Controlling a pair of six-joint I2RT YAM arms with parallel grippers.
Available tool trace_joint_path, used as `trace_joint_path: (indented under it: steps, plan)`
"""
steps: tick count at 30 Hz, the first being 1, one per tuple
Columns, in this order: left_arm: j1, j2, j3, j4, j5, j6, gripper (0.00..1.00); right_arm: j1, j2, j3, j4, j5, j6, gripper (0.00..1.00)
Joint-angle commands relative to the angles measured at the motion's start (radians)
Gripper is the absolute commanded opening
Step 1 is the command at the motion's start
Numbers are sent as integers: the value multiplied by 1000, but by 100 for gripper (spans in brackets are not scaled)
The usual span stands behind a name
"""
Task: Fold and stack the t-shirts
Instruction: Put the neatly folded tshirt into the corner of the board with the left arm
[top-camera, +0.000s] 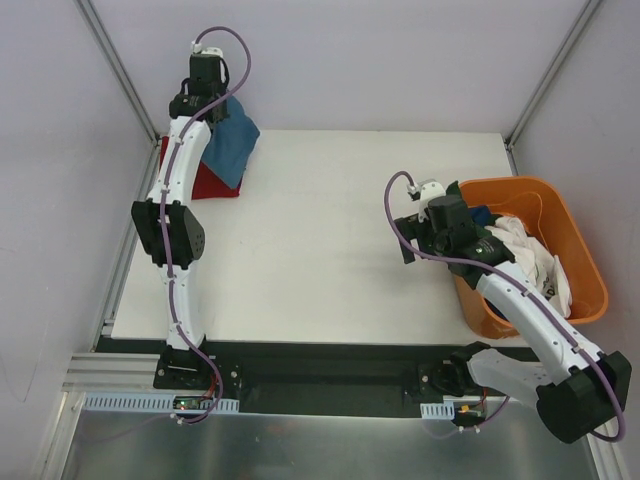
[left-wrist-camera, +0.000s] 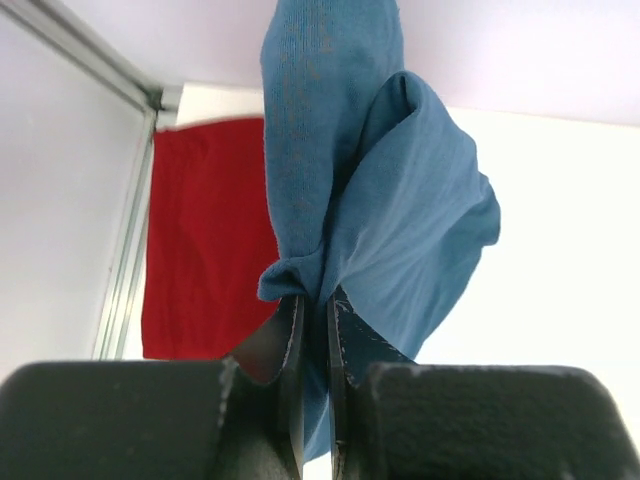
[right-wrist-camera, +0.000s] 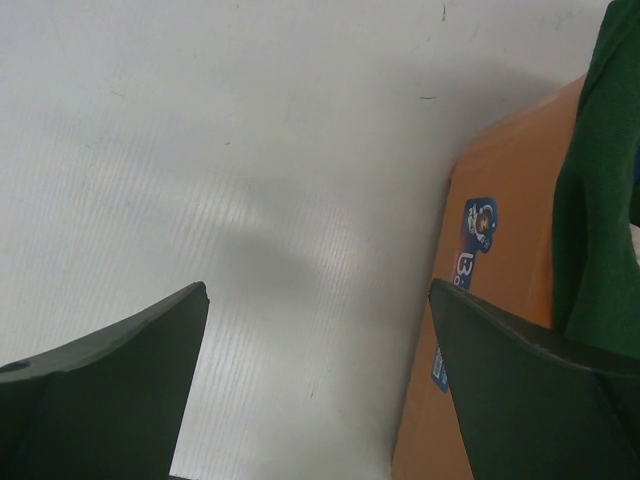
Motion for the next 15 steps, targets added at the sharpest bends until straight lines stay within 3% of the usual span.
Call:
trace_joint_path:
  steps: [1, 15]
  plan:
    - [-2, 12, 134, 38, 31, 23, 0, -14, 7, 30, 27, -31, -8, 96]
    - [4, 80, 118, 55, 45, -8, 0, -20, 30, 40, 6, -29, -8, 96]
